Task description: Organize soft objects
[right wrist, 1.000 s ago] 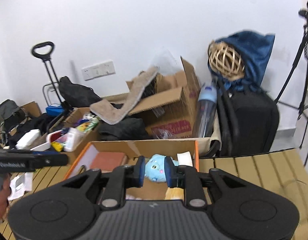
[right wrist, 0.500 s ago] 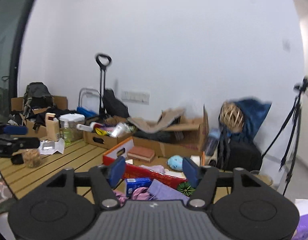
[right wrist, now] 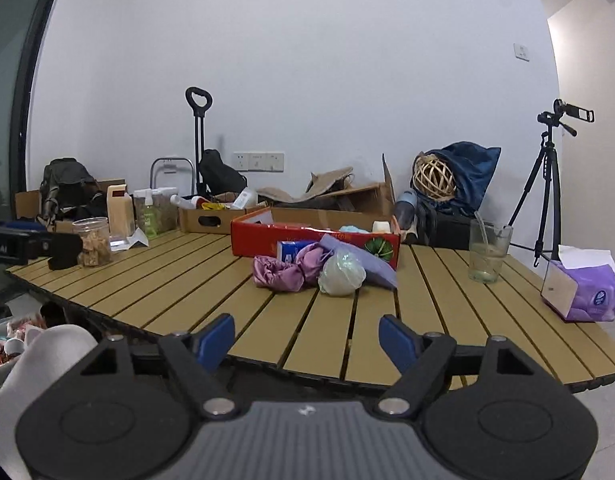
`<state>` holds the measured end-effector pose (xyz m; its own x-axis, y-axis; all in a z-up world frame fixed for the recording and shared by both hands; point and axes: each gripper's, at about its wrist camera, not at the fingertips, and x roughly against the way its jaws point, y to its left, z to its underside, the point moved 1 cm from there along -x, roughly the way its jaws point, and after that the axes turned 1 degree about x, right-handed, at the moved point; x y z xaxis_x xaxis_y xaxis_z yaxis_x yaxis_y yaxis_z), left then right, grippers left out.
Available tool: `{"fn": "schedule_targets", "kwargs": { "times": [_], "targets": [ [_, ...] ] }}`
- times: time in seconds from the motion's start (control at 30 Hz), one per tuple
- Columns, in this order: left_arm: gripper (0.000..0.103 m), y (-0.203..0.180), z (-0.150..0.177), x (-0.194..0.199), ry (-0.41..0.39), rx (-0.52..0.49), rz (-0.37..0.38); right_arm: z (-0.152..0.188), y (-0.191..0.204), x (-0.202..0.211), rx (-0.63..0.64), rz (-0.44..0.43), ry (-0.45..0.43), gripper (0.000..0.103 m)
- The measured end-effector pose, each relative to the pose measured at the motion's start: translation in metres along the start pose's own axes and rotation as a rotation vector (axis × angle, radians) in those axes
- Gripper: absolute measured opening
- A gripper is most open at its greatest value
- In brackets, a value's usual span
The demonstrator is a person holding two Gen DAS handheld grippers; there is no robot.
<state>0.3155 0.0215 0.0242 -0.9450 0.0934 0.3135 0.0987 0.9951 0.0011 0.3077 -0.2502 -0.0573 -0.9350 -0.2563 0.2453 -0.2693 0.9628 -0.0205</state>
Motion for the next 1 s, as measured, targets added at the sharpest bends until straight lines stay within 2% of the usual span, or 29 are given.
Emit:
{"fn": "schedule_targets", "kwargs": {
  "times": [0.2,0.4,0.53,0.57,0.63,0.7,0.8,0.87,0.93,1.0],
  "targets": [
    [0.096,-0.005,0.010,-0.024,0.054,-0.014,0.006,0.006,-0.005,-0.020,-0.063,-0.008,0.016,0.077],
    [0.096,-0.017,0.011,-0.068,0.108,-0.011,0.058,0.003,-0.020,-0.056,-0.135,-0.043,0.069,0.065],
    [0.095,-0.023,-0.005,-0.120,0.174,0.051,0.178,-0.013,-0.035,-0.093,-0.192,-0.060,0.091,0.056],
    [0.094,-0.023,-0.010,-0.134,0.186,0.068,0.186,-0.019,-0.038,-0.104,-0.195,-0.068,0.091,0.054],
    [0.083,-0.024,-0.023,-0.165,0.192,0.074,0.181,-0.031,-0.044,-0.126,-0.200,-0.085,0.092,0.042],
    [0.075,-0.024,-0.035,-0.193,0.194,0.070,0.166,-0.045,-0.049,-0.152,-0.208,-0.109,0.094,0.038],
    [0.072,-0.018,-0.047,-0.234,0.225,0.129,0.173,-0.064,-0.051,-0.187,-0.197,-0.125,0.093,0.032],
    [0.072,-0.018,-0.047,-0.252,0.245,0.165,0.211,-0.074,-0.050,-0.214,-0.191,-0.152,0.106,0.032],
    [0.078,-0.022,-0.042,-0.271,0.246,0.176,0.252,-0.078,-0.046,-0.241,-0.179,-0.164,0.124,0.032],
    [0.079,-0.024,-0.034,-0.294,0.284,0.194,0.247,-0.078,-0.045,-0.263,-0.186,-0.162,0.125,0.023]
  ]
}}
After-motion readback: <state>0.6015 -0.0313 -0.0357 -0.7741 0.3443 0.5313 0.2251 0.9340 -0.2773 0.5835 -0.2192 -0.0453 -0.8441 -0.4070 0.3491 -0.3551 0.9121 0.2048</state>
